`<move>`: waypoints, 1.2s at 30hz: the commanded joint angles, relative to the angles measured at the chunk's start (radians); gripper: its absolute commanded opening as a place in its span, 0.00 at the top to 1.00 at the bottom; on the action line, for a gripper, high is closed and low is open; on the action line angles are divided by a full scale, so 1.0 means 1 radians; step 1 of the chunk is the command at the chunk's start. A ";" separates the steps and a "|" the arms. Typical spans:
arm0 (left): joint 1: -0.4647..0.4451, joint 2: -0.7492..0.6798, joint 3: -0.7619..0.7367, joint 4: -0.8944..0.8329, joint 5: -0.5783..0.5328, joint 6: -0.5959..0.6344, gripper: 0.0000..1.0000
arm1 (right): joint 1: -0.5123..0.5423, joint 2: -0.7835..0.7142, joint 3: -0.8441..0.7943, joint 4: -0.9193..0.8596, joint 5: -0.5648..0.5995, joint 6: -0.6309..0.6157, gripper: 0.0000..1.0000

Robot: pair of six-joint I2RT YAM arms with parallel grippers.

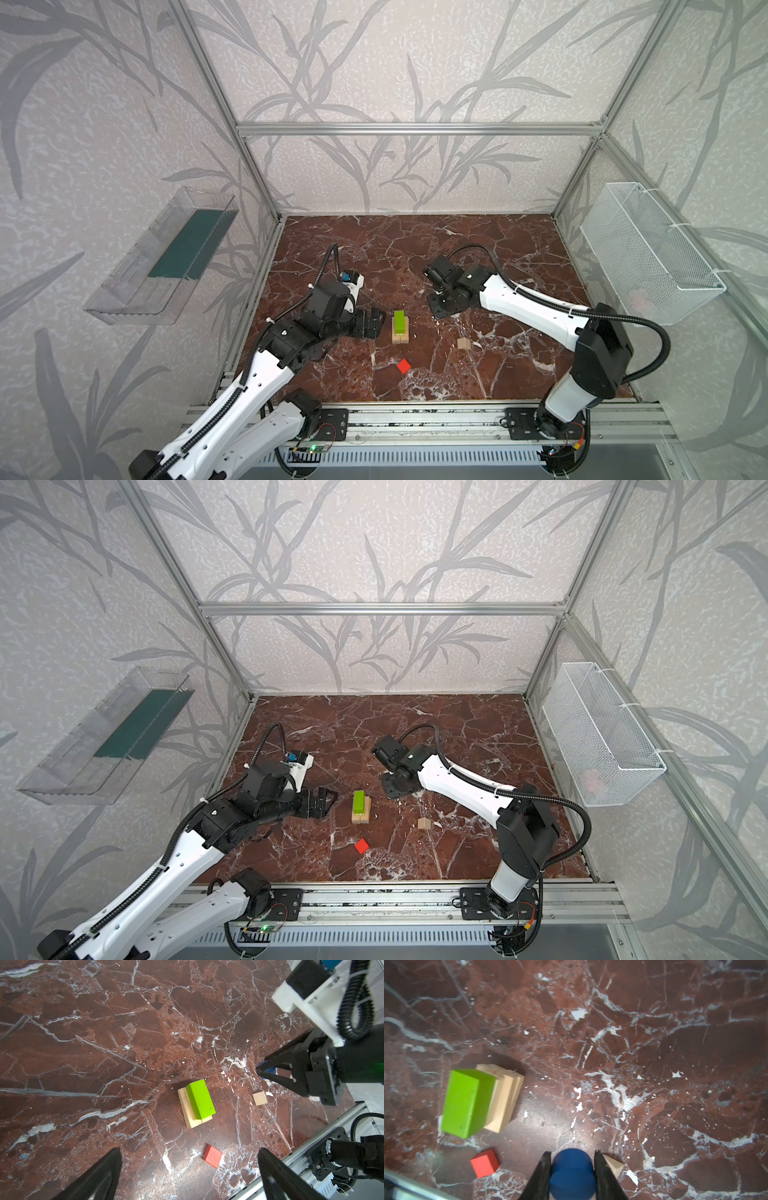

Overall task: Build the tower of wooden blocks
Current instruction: 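Lift the blue cylinder with the right gripper toward the tower, then position the blue cylinder above the green block and lower it with the right gripper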

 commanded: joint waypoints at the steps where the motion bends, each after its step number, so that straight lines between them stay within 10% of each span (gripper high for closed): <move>1: 0.013 -0.016 0.004 -0.028 -0.042 0.003 0.00 | 0.057 0.003 0.077 -0.093 -0.016 -0.031 0.74; 36: 0.186 -0.047 -0.002 -0.039 -0.049 -0.029 0.00 | 0.204 0.378 0.454 -0.172 0.069 0.111 0.74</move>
